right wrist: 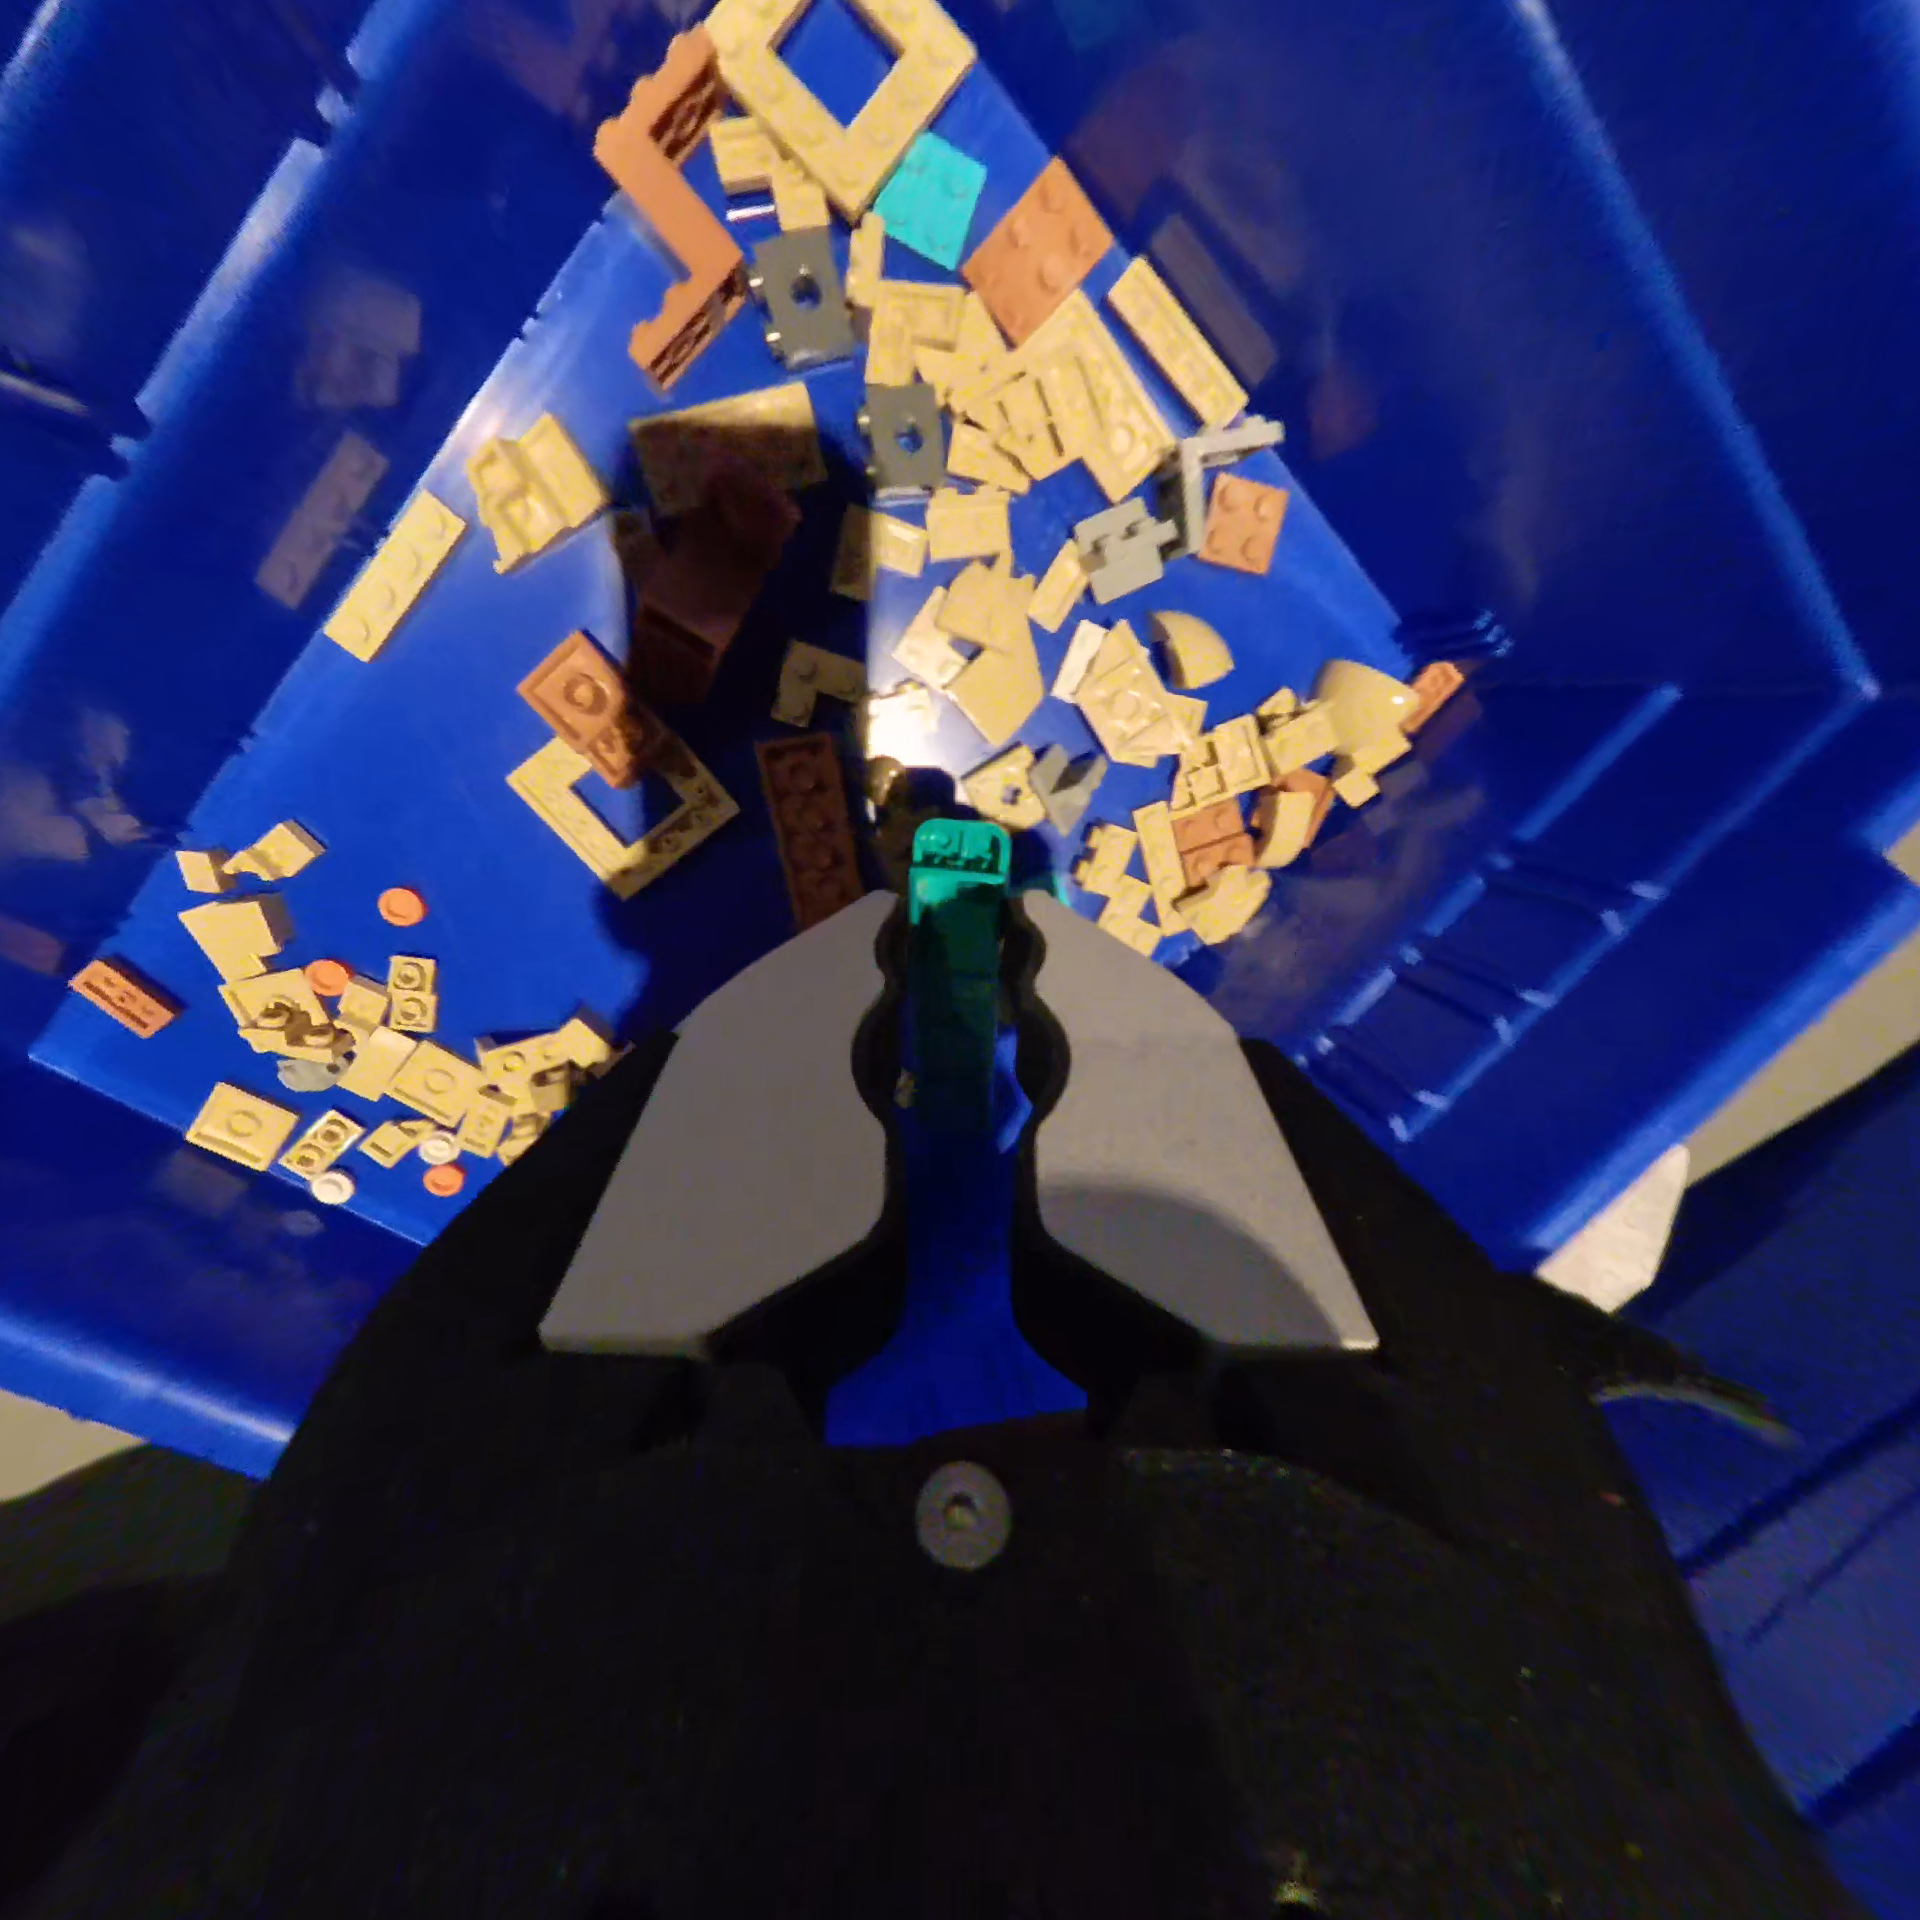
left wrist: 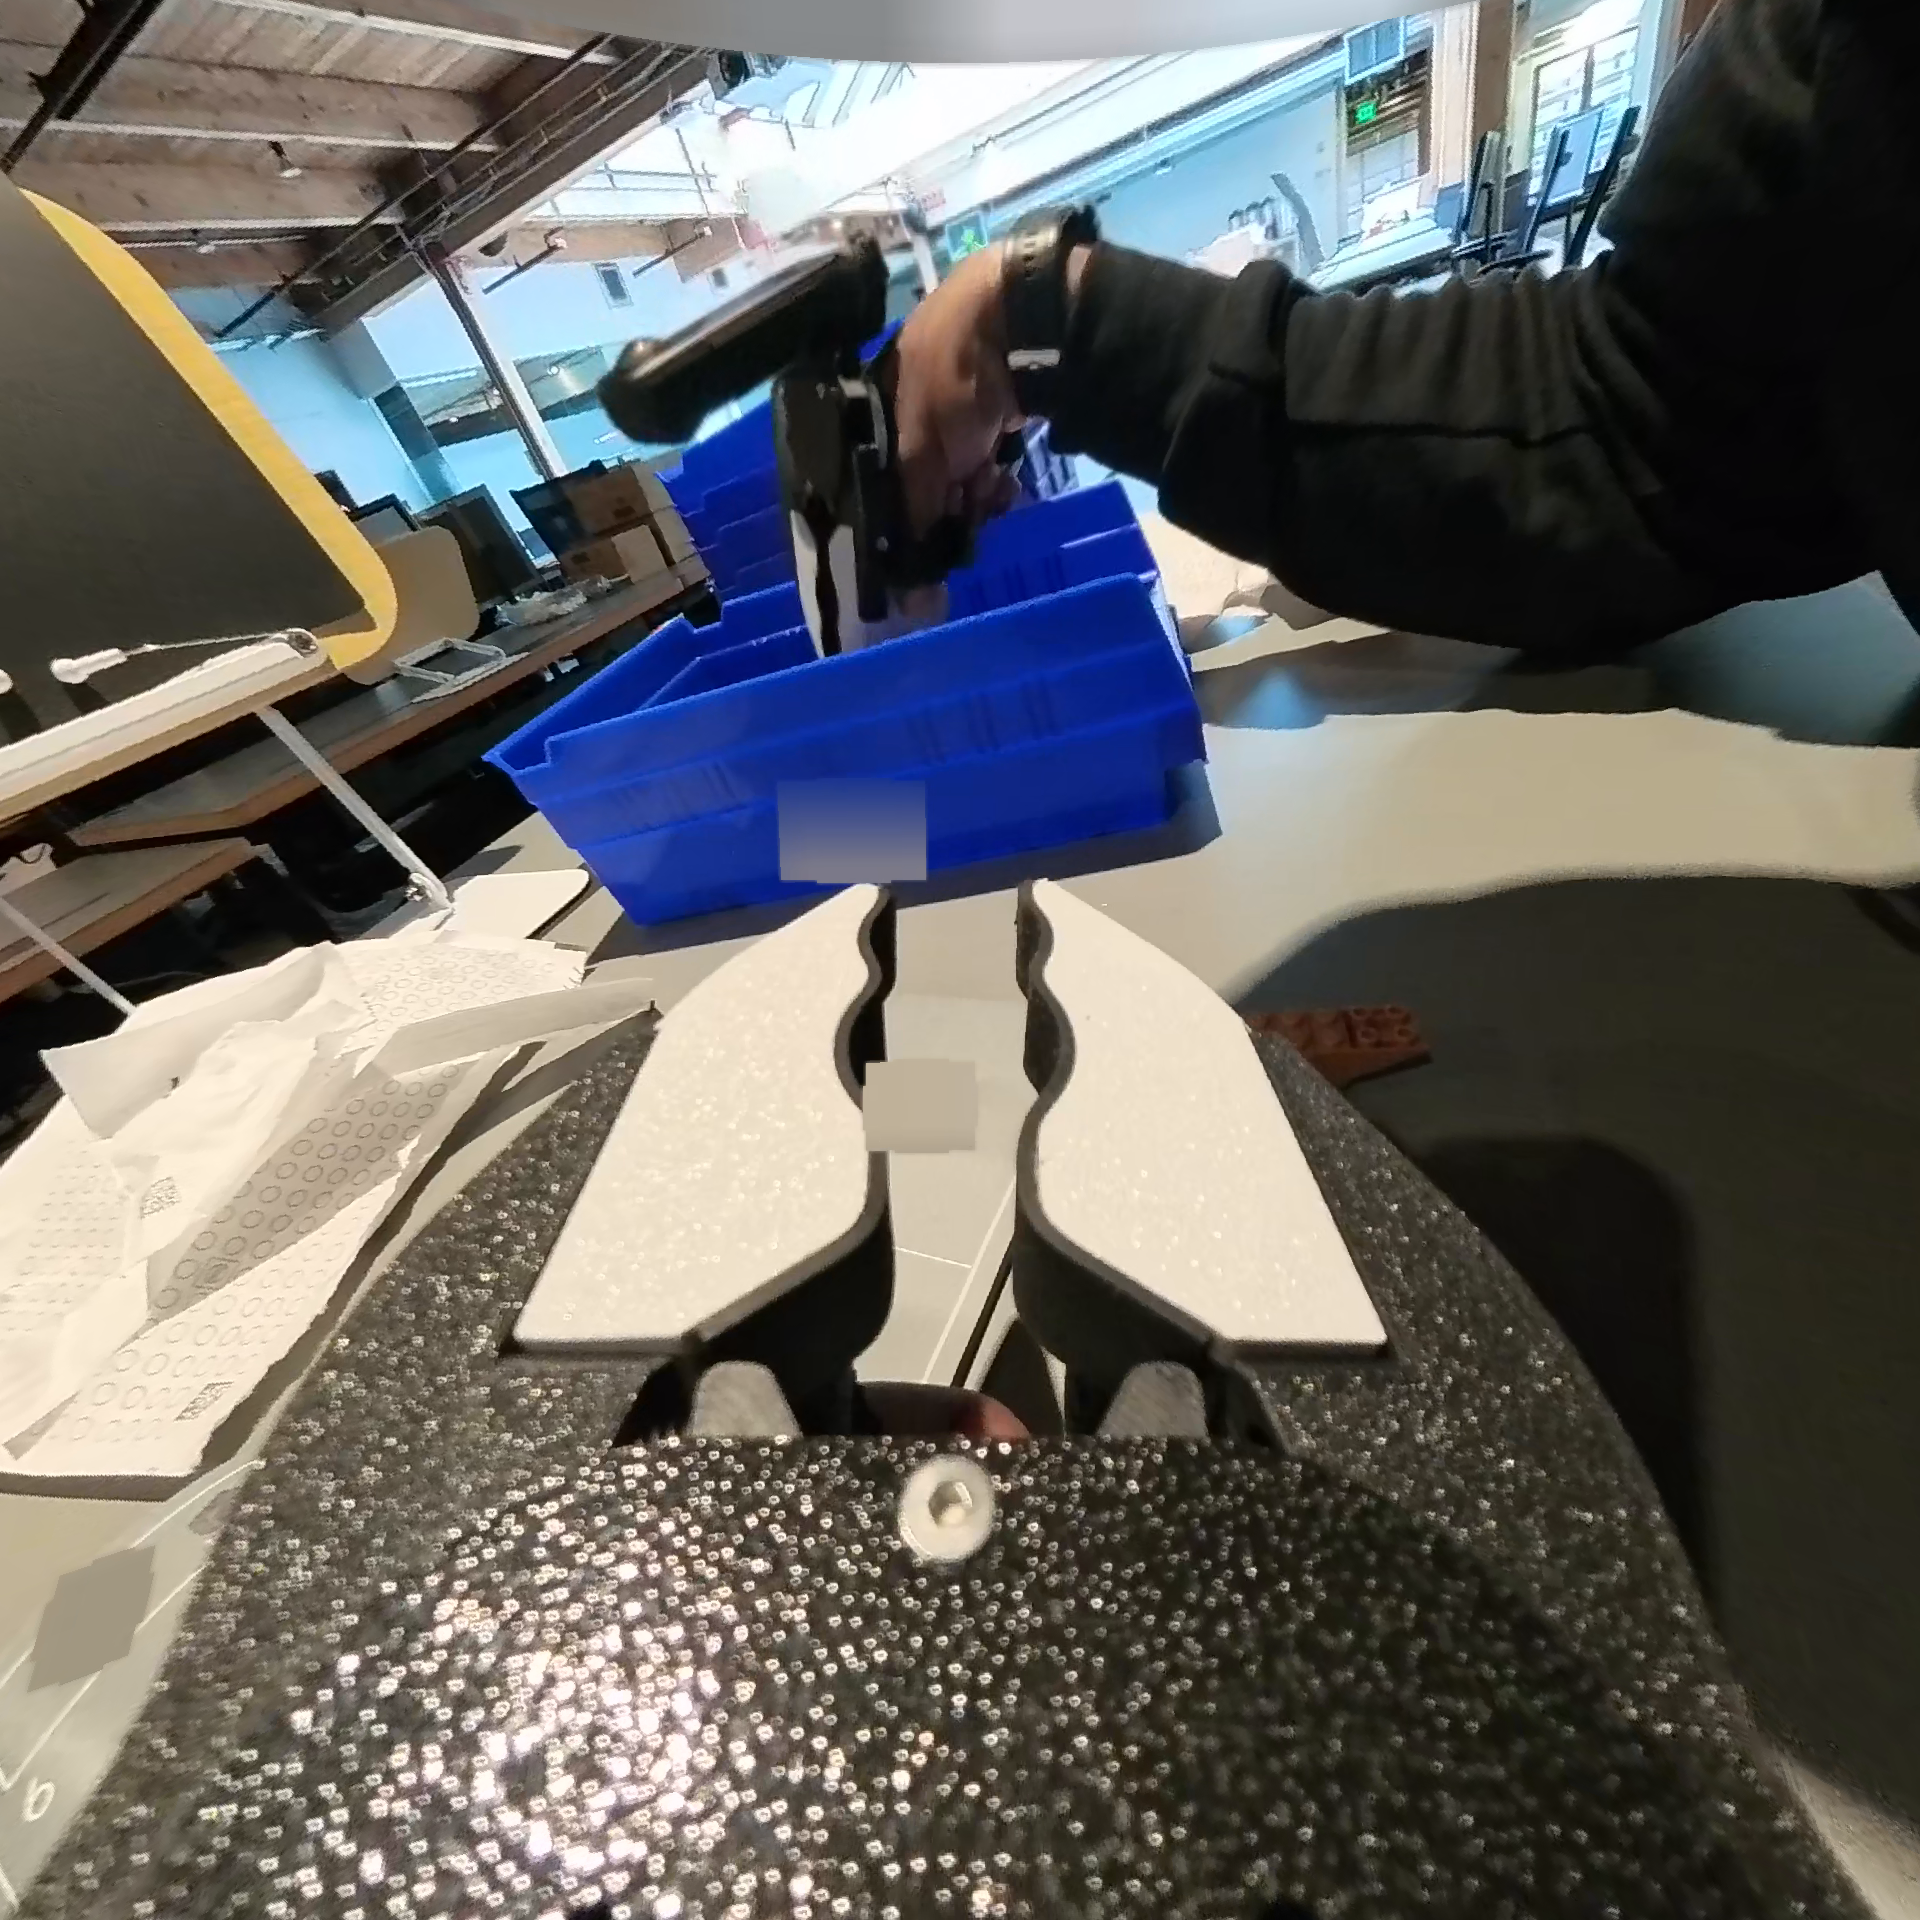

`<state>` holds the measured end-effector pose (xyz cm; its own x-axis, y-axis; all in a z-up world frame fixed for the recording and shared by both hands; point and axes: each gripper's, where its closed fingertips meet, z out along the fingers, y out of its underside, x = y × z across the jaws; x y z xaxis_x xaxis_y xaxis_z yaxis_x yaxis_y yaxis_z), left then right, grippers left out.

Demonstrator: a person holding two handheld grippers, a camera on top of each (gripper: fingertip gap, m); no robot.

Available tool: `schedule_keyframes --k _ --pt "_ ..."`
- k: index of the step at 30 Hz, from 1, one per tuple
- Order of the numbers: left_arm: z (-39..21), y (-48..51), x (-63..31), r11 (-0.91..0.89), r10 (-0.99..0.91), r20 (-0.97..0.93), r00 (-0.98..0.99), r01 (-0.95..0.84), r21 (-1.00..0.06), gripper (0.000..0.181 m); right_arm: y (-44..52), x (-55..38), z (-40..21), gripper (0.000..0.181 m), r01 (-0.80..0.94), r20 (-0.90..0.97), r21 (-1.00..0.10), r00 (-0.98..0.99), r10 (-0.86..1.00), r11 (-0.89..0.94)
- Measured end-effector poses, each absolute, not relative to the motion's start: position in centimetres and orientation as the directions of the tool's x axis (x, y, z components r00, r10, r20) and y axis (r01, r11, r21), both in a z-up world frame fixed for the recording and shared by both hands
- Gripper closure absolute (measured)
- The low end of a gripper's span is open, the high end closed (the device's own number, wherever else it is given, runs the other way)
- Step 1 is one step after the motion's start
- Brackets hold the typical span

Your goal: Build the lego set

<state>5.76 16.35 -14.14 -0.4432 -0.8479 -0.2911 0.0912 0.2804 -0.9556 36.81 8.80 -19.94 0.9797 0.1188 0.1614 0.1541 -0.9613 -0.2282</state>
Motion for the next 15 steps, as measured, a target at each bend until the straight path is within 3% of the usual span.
schedule_keyframes --k 6,15 --pt "-14.3 16.3 5.7 0.294 -0.844 -0.3 -0.444 0.085 -0.952 0.159 8.1 36.2 -22.1 0.164 0.174 0.121 -0.128 0.98 0.159 -0.976" --pt "-14.4 16.3 5.7 0.297 -0.842 -0.302 -0.446 0.083 -0.951 0.16 9.1 36.7 -20.8 0.153 0.188 0.177 -0.201 0.972 0.153 -0.961"
